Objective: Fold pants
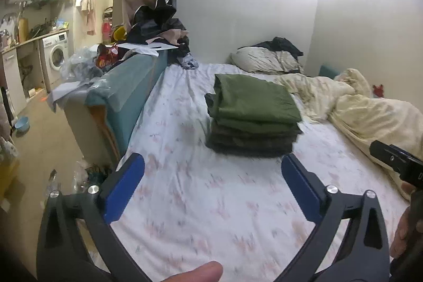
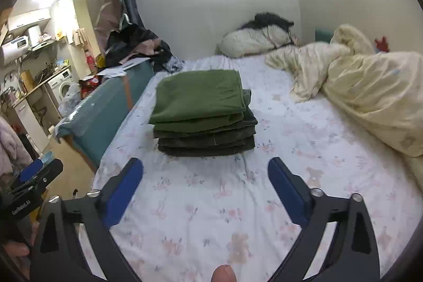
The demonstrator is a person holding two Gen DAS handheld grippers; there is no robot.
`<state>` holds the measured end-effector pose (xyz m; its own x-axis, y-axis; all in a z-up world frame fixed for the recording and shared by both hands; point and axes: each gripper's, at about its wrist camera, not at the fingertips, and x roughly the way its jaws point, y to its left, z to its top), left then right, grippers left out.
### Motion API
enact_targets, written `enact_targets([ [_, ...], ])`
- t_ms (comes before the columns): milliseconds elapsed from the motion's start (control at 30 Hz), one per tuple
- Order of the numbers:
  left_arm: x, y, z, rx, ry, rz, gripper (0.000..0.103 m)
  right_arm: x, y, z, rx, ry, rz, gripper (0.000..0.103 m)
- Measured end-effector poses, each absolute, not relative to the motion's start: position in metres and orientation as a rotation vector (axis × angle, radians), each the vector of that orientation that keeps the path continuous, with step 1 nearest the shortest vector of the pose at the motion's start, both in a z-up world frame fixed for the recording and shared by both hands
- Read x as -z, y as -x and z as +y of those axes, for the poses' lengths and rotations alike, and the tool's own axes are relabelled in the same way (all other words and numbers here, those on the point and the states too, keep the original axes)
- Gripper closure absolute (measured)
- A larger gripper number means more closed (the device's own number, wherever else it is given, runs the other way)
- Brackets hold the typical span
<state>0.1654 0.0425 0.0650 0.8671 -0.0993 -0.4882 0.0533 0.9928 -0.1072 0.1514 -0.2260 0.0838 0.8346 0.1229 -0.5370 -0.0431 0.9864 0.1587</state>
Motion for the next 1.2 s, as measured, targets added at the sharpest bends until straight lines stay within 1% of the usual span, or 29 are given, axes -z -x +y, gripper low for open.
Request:
enact_targets([
  [133,-0.078,-0.109,0.035,0.141,0.054,0.497,0.001,-0.094,-0.097,-0.217,-0.078,-0.116,0.543,0.0],
  [233,-0.078,-0.069,0.036,0.171,0.059,0.522,0.001,-0.094,-0.057,-0.211,-0.08,-0.098,0.529,0.0],
  [367,-0.063,-0.026,0.041,0.129,0.057,0.532,0.001,-0.081,-0.012,-0.207,-0.091,-0.095,0.533,0.0],
  [533,-0.034,-0.007,0.04,0.133,0.086,0.563,0.001,-0.056,0.026,-0.196,-0.098,-0.077,0.496,0.0],
  [667,-0.025,0.0,0.03,0.137,0.05,0.555,0.001,-0.044,0.023,-0.194,-0.107,-0.13,0.543,0.0],
  [867,-0.023,-0.013,0.028,0.113,0.069,0.56,0.001,-0.023,0.009,-0.192,-0.073,-0.125,0.606,0.0],
  [1200,-0.021,-0.015,0.034,0.12,0.089,0.587,0.001,-0.019,0.009,-0.19,-0.06,-0.112,0.607,0.0],
])
